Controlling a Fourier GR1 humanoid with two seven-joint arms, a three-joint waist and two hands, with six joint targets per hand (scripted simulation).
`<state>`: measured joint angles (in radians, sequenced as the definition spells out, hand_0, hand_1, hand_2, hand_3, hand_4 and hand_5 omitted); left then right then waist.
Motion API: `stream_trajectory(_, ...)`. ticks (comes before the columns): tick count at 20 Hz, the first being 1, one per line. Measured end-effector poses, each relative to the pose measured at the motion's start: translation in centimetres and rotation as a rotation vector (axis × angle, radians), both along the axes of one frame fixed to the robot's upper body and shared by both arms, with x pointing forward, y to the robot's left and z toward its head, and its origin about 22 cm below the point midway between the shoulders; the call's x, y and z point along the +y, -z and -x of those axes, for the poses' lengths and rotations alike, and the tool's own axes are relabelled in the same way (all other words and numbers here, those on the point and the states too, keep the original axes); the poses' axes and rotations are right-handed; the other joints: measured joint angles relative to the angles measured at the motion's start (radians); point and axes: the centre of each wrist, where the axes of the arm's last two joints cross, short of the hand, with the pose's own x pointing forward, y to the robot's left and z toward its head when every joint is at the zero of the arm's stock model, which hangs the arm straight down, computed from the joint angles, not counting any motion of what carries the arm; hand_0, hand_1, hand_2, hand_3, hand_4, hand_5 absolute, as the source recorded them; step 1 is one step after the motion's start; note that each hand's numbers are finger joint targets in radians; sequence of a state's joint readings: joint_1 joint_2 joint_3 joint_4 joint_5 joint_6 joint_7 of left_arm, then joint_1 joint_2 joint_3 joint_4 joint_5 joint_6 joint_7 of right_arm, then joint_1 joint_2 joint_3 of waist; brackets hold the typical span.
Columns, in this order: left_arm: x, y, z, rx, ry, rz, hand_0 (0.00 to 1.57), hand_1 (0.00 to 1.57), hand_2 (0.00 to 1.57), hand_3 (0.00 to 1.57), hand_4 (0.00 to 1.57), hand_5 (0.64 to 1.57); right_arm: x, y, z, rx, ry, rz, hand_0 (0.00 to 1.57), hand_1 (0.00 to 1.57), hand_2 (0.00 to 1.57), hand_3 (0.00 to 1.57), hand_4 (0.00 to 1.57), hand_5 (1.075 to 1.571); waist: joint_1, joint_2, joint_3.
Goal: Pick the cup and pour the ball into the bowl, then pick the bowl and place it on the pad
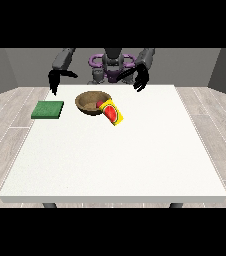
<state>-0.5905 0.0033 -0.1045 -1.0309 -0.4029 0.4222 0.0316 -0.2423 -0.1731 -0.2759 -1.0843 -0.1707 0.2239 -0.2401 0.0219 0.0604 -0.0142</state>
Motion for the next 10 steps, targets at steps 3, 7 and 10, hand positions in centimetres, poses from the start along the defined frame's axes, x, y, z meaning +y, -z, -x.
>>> stream_trajectory(3,1.1,1.1,1.2,-0.027,0.086,0.124,0.0,0.0,0.0,0.0,0.0,1.564,2.4,0.2,-0.7,-0.003,0.039,-0.008,0.0,0.0,0.0,0.0,0.32,1.57,0.037,0.027,0.0058)
stream_trajectory(7,3.5,2.8,2.3,-0.045,0.158,0.209,0.0,0.0,0.0,0.0,0.0,1.564,5.2,0.8,-1.1,0.007,0.083,-0.026,0.0,0.0,0.0,0.0,0.31,1.569,0.067,0.042,0.0107)
stream_trajectory(10,4.9,2.9,2.8,-0.06,0.184,0.238,0.0,0.0,0.0,0.0,0.0,1.565,5.6,1.7,-1.5,0.013,0.109,-0.031,0.0,0.0,0.0,0.0,0.26,1.567,0.074,0.046,0.0127)
